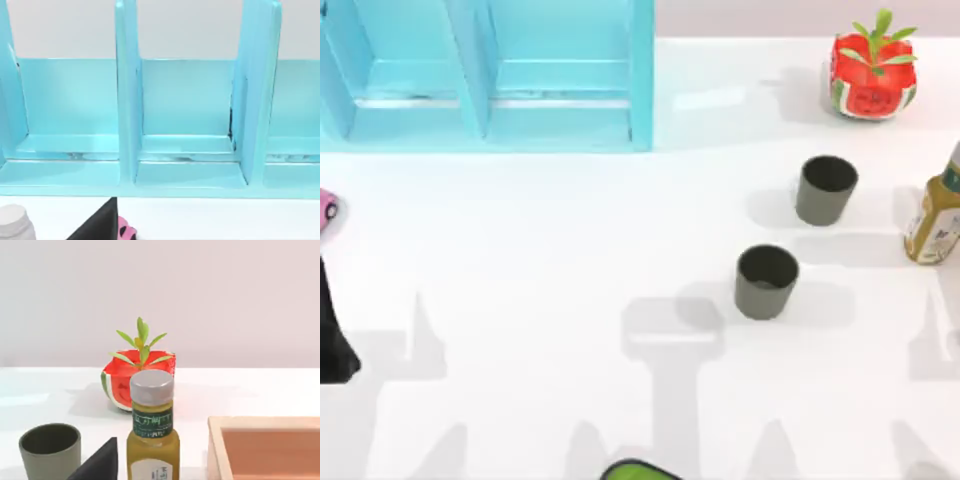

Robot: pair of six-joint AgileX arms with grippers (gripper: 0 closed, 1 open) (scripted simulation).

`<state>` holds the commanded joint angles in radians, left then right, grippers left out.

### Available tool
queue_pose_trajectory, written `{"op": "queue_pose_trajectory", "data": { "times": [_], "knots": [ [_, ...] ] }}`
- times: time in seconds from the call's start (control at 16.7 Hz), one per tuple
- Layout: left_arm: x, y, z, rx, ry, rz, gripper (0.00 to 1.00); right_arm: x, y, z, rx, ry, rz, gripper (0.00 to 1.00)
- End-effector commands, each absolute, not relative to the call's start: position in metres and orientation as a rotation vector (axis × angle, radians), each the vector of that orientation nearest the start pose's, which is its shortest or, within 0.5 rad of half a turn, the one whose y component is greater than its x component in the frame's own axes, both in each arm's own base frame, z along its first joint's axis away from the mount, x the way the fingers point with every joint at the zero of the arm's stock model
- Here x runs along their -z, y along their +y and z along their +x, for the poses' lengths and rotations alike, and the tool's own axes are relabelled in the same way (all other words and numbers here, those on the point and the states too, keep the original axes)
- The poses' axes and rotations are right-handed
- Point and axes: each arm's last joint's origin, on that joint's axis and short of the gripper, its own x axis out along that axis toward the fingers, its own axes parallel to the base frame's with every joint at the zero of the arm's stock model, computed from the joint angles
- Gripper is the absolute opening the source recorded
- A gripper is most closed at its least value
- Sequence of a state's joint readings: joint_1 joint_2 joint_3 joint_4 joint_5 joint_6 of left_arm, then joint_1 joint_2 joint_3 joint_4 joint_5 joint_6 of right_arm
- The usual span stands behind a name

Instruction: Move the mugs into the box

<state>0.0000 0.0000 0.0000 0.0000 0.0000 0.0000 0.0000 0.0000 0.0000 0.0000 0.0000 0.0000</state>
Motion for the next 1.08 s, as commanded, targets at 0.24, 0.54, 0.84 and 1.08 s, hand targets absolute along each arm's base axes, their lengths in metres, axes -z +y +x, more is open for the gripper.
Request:
{"op": "queue_pose_trajectory", "data": {
  "times": [0.24, 0.54, 0.84, 1.08],
  "knots": [
    [-0.16, -0.001, 0.106, 0.0, 0.0, 0.0, 1.0, -0.166, -0.001, 0.106, -0.003, 0.018, 0.006, 1.0],
    [-0.16, -0.001, 0.106, 0.0, 0.0, 0.0, 1.0, -0.21, 0.004, 0.111, -0.034, 0.158, 0.057, 1.0],
    [-0.16, -0.001, 0.106, 0.0, 0.0, 0.0, 1.0, -0.279, 0.016, 0.143, -0.077, 0.418, 0.124, 1.0],
    [-0.16, -0.001, 0.106, 0.0, 0.0, 0.0, 1.0, -0.328, 0.036, 0.201, -0.09, 0.674, 0.155, 1.0]
  ]
}}
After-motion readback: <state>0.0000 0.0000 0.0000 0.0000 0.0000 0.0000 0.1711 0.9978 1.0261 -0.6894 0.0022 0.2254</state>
